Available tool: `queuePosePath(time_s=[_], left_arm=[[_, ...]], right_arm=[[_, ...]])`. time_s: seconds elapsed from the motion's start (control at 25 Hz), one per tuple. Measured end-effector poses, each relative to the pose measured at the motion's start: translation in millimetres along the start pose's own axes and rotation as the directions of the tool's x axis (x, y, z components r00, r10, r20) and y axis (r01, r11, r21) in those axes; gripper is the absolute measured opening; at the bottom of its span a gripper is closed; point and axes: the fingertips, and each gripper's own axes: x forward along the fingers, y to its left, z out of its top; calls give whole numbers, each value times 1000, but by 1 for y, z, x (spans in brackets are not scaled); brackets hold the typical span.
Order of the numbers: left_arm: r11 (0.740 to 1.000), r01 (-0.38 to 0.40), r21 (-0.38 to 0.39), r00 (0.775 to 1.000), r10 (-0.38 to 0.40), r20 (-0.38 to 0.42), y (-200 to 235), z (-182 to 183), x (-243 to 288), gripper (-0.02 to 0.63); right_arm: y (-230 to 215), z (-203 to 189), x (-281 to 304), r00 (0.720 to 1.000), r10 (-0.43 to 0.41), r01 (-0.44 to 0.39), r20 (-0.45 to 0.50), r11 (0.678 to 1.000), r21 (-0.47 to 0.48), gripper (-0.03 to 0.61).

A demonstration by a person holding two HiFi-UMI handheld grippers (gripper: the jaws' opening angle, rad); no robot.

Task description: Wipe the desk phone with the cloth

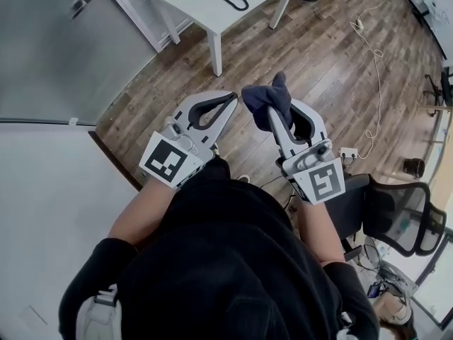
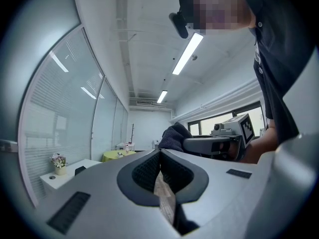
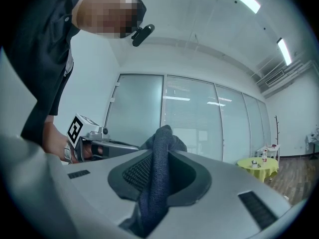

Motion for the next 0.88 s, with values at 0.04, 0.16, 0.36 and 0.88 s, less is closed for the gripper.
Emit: queuePosePath(time_s=[0.04,0.16,0.36,0.88], left_arm=[[1000,0,2,1000,0,1,8,0,2,11],[1000,2,-1,1000,-2,6,32,-1,4,11],[1000,13,-16,1000,-13,0,75,-6,2,11],[998,64,-21,998,-64,-1,107,-15,28,11]], right_arm=[[-3,-1,8,1000,-3,3,-1,1000,1,91],[-6,-2,33,1000,-4,4,1,1000,16,91],[-13,-15,73,999,-37,37,-39,999,-8,91],[-38,-29,103,996,-78,78,-45,997,5,91]])
